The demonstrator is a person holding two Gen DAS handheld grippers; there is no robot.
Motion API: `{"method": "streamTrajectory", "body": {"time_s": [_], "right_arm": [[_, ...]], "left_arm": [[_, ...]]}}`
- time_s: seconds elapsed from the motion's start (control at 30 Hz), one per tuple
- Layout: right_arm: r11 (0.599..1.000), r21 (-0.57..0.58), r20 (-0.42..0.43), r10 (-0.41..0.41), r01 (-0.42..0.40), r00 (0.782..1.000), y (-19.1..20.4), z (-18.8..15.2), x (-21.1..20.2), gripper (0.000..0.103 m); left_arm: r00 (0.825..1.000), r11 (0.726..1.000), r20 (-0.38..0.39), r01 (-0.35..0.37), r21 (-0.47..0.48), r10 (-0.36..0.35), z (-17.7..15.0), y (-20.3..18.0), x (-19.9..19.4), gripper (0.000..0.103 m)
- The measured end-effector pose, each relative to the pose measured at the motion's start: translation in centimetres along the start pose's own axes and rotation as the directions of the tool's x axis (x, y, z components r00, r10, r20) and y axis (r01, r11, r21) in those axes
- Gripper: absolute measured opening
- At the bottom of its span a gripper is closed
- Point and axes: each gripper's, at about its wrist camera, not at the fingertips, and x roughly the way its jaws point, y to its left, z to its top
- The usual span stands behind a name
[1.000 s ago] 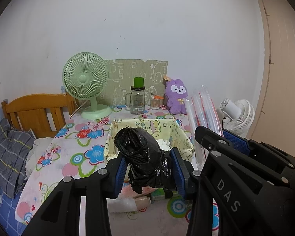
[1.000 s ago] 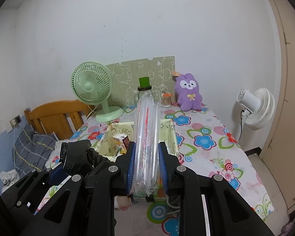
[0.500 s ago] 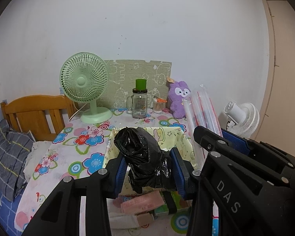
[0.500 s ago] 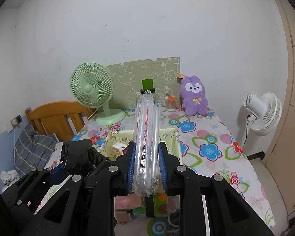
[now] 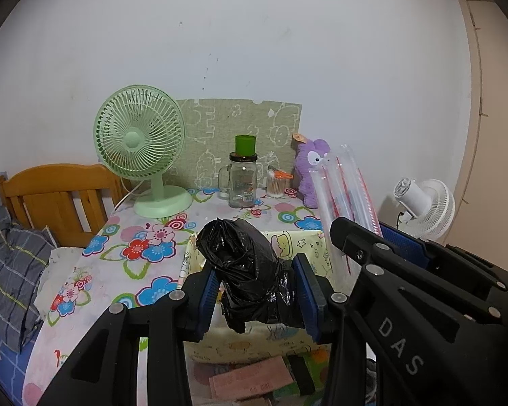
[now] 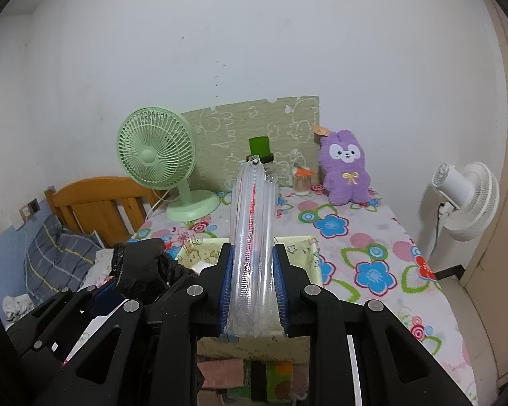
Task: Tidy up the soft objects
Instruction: 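Lift the umbrella and straw tube up over the yellow storage box with both tools, then lower the umbrella and straw tube into the storage box and open both tools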
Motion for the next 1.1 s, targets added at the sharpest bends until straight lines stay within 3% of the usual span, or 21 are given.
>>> {"method": "streamTrajectory", "body": {"time_s": [0.37,0.8,1.1], "right_arm": [[1.0,-0.001,-0.046,0.027,-0.027,0.999,-0.3,0.4,3.4,0.026],[0.999,0.007,-0.152,0.034,-0.033,0.988,-0.9,-0.9,7.5,0.026],[0.999,0.013,-0.232,0.048,-0.046,0.971,-0.8,-2.7,9.7,0.026]], "left_arm": [[0.999,1.0,-0.046,-0.014,-0.004,0.014,0.5,0.9,3.8,0.043],[0.988,1.0,-0.153,-0.017,0.009,0.018,-0.8,1.6,7.9,0.047],[0.968,0.995,-0.233,-0.081,0.052,0.091,-2.1,2.1,9.2,0.074]]}}
